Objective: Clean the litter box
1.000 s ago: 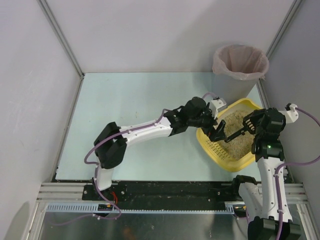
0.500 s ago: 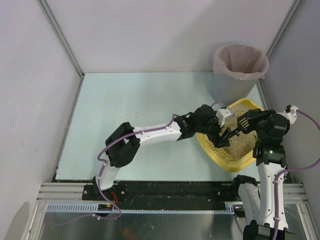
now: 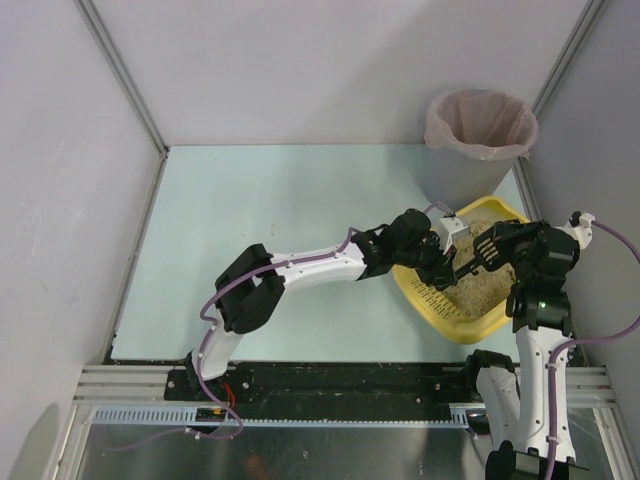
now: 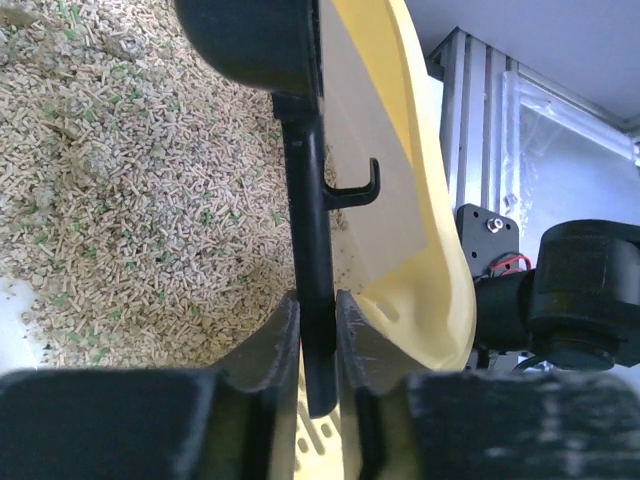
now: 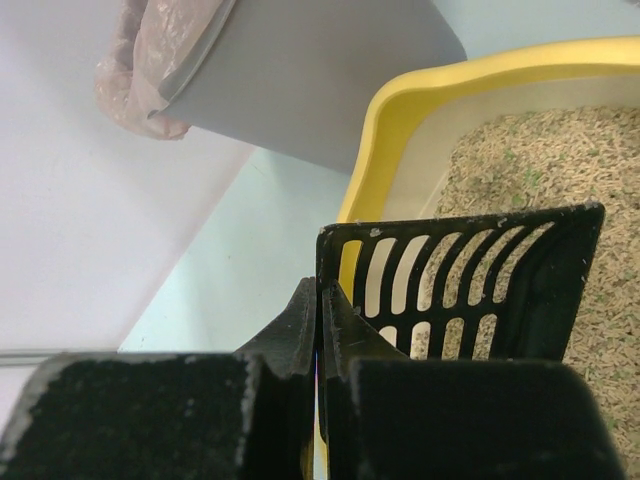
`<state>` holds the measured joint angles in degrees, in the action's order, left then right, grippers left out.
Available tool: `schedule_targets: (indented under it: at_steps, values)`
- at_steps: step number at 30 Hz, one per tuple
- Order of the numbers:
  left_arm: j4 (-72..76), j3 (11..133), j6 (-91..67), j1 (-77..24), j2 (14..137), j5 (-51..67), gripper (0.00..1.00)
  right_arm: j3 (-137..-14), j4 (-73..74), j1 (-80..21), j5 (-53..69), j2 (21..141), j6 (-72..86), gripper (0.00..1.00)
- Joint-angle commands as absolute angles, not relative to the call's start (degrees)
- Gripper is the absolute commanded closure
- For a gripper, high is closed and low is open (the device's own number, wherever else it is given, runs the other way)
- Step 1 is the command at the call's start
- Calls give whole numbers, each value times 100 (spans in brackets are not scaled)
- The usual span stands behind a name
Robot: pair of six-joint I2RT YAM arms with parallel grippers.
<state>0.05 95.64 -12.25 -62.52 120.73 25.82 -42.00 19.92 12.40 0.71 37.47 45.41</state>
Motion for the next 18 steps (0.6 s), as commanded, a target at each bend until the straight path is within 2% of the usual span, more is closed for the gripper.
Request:
schedule_targets:
  at_steps: [1, 2, 3, 5, 6, 9, 11, 14, 18]
  values:
    - [220, 9940, -1695, -6302, 12102, 3032, 88, -4351, 1960, 1266, 35, 3727, 4474, 100]
    - [220, 9949, -1775, -6302, 12111, 3067, 93, -4359, 1969, 1266, 9, 3718, 4448, 100]
    - [220, 9958, -1871, -6302, 12120, 3093, 100, -4351, 1995, 1266, 9, 3700, 4421, 93]
    - [220, 9949, -2187, -6302, 12120, 3164, 100, -4351, 2100, 1266, -191, 3665, 4333, 84]
    - [220, 9949, -2284, -6302, 12103, 3199, 100, -4359, 2135, 1266, -228, 3639, 4307, 69]
    - [220, 9914, -2811, -6293, 12024, 3208, 100, -4359, 2276, 1266, -307, 3542, 4131, 38]
    - [220, 9923, -3224, -6284, 11997, 3225, 100, -4359, 2364, 1257, -273, 3437, 3974, 26]
    - [246, 9905, -3760, -6284, 11962, 3173, 100, -4359, 2487, 1257, -185, 3252, 3876, 17]
    - [587, 9765, -4621, -6205, 11988, 3278, 100, -4429, 2829, 1257, -140, 3024, 3858, 15]
